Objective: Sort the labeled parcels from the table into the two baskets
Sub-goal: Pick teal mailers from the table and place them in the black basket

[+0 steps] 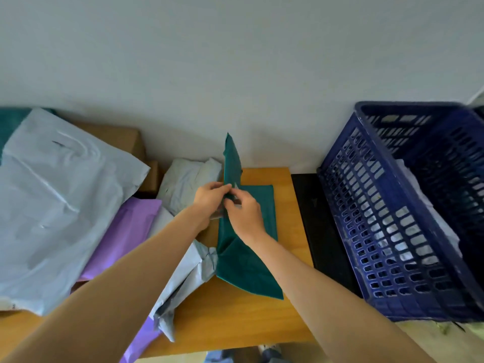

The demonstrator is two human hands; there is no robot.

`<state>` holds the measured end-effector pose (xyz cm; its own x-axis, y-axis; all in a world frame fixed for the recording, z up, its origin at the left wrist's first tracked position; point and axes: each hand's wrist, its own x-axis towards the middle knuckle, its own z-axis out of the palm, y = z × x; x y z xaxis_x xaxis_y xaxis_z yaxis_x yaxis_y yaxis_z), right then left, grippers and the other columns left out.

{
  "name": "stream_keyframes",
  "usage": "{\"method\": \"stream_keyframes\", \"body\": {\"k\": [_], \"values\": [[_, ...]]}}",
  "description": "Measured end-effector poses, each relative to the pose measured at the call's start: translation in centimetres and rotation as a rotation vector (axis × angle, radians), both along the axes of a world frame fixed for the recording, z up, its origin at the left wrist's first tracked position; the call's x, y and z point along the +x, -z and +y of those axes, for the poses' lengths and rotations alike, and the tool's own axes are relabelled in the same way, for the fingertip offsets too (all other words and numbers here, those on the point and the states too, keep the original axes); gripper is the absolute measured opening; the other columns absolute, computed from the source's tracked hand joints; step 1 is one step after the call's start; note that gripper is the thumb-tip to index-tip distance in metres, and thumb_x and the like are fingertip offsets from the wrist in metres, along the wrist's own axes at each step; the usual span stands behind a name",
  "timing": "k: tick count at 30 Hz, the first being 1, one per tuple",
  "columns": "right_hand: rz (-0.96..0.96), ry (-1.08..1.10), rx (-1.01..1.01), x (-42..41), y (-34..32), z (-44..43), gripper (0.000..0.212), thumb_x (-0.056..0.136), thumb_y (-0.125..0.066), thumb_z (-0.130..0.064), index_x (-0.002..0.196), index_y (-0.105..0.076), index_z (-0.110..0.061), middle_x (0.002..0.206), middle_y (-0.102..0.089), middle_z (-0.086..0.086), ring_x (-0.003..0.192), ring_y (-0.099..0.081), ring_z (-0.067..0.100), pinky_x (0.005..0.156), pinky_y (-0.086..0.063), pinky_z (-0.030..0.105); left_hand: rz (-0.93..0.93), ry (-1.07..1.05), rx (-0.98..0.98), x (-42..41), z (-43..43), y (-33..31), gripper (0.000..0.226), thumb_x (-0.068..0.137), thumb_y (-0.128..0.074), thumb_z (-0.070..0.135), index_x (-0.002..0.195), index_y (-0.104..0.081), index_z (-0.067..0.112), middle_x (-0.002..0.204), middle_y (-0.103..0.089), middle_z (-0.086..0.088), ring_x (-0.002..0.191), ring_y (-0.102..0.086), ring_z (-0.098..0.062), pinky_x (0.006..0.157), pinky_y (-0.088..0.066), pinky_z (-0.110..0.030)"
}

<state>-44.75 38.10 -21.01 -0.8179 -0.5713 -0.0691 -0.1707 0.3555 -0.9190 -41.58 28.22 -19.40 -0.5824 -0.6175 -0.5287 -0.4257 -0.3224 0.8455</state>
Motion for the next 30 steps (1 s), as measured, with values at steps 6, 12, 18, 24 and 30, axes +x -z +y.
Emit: {"method": "stream_keyframes", "body": {"k": [6,12,18,24,30], "values": [[-0.091,-0.112,0.075,0.2,-0.4,0.7,0.035,0.09,-0.052,-0.004,0.121,-0.064,-0.014,0.116,-0.064,0.001,0.108,-0.058,0.018,0.097,-0.048,0.033,-0.037,0.033,-0.028,1.9,-0.7,0.2,0.016,0.098,-0.05,0.013,0.11,-0.061,0.013,0.097,-0.065,-0.01,0.085,-0.063,-0.025,0.073,-0.055,-0.037],[-0.008,-0.009,0.081,-1.0,-1.3,1.3,0.04,0.089,-0.049,0.006,0.123,-0.06,-0.01,0.124,-0.059,0.007,0.115,-0.054,0.021,0.096,-0.049,0.043,0.001,0.051,-0.108,2.8,-2.3,-1.3,0.019,0.099,-0.046,0.014,0.093,-0.063,0.021,0.092,-0.068,-0.007,0.081,-0.067,-0.023,0.073,-0.056,-0.035],[-0.056,0.128,0.016,-2.4,-2.8,2.1,0.059,0.084,-0.073,-0.015,0.136,-0.045,-0.013,0.137,-0.046,0.001,0.125,-0.044,0.017,0.105,-0.04,0.035,0.138,-0.019,-0.087,3.6,-3.9,-3.9,0.018,0.099,-0.047,0.013,0.094,-0.065,0.015,0.092,-0.07,-0.01,0.081,-0.068,-0.028,0.079,-0.057,-0.043],[-0.395,0.143,-0.159,-3.5,-5.5,1.9,0.081,0.083,-0.074,-0.017,0.148,-0.027,-0.011,0.14,-0.05,0.007,0.123,-0.049,0.021,0.107,-0.039,0.04,0.31,-0.109,-0.06,4.1,-5.2,-7.2,0.014,0.099,-0.049,0.01,0.097,-0.063,0.011,0.084,-0.07,-0.008,0.072,-0.067,-0.022,0.068,-0.055,-0.035],[-0.539,0.105,-0.292,-2.7,-7.1,0.5,0.063,0.078,-0.077,-0.008,0.134,-0.049,-0.012,0.123,-0.065,0.008,0.108,-0.064,0.026,0.097,-0.05,0.048,0.374,-0.082,-0.054,4.8,-5.8,-9.5,0.02,0.101,-0.043,0.009,0.112,-0.06,0.006,0.1,-0.067,-0.015,0.087,-0.063,-0.03,0.083,-0.053,-0.043]]}}
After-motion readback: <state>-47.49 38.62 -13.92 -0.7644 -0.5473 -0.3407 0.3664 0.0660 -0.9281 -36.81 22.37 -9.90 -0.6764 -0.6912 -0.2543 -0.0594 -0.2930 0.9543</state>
